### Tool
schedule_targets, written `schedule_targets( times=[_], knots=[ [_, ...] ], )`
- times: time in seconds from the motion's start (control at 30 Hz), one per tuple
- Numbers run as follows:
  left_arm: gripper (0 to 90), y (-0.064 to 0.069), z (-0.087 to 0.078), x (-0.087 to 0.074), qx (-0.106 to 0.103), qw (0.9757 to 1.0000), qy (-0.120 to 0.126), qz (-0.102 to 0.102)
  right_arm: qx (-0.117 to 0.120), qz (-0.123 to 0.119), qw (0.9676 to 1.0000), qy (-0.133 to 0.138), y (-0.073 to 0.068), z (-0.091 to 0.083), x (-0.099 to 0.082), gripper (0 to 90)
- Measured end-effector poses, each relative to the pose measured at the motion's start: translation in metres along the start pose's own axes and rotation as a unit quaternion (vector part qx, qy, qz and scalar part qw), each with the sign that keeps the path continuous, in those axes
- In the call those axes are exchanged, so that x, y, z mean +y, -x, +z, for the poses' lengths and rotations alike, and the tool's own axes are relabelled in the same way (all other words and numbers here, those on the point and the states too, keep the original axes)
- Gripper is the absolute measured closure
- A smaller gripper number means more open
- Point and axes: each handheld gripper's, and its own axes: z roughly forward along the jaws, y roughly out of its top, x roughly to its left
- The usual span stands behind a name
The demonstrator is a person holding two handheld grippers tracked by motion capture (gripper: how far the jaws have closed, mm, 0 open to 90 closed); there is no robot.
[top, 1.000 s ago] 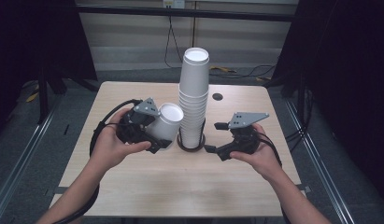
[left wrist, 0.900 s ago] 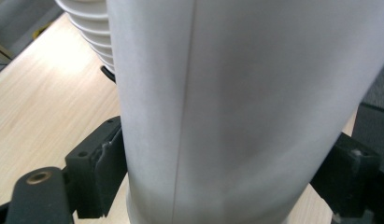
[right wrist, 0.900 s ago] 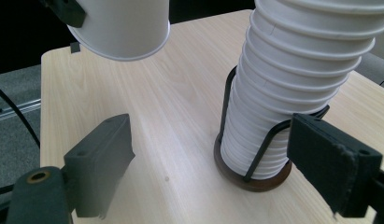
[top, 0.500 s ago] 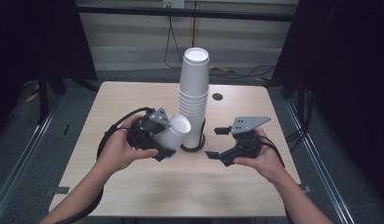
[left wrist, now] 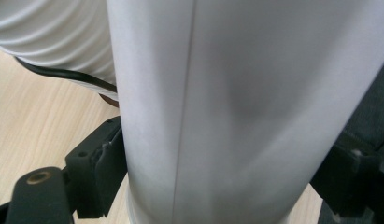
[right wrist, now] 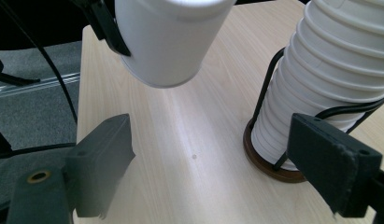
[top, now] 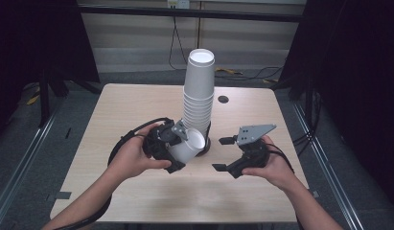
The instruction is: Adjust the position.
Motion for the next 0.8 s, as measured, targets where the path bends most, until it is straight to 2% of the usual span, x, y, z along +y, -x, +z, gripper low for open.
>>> schedule_targets(
  times=[0.1,0.3,0.37,0.43,0.53,0.7,0.8],
  knots=[
    [15.2,0.002,0.003,0.002,-0.005,0.9999,-0.007,0.005,0.007,-0.009,0.9999,0.002,-0.002,0.0,0.001,14.3],
    [15.2,0.009,0.012,0.006,-0.017,0.9985,-0.045,0.026,0.026,-0.018,0.9995,0.002,-0.006,0.003,0.002,14.3],
    [15.2,0.01,0.015,0.008,-0.019,0.9981,-0.05,0.032,0.033,-0.022,0.9992,-0.001,-0.007,0.004,0.002,14.4],
    [15.2,0.011,0.018,0.01,-0.015,0.997,-0.063,0.041,0.04,-0.027,0.9988,-0.007,-0.009,0.007,0.003,14.4],
    [15.2,0.013,0.022,0.012,-0.016,0.9964,-0.07,0.045,0.048,-0.033,0.9983,-0.011,-0.011,0.008,0.005,14.4],
    [15.2,0.018,0.027,0.019,-0.022,0.9932,-0.095,0.065,0.055,-0.038,0.9977,-0.011,-0.013,0.012,0.009,14.4],
    [15.2,0.022,0.031,0.023,-0.025,0.9923,-0.099,0.071,0.058,-0.04,0.9974,-0.013,-0.014,0.014,0.01,14.4]
  ],
)
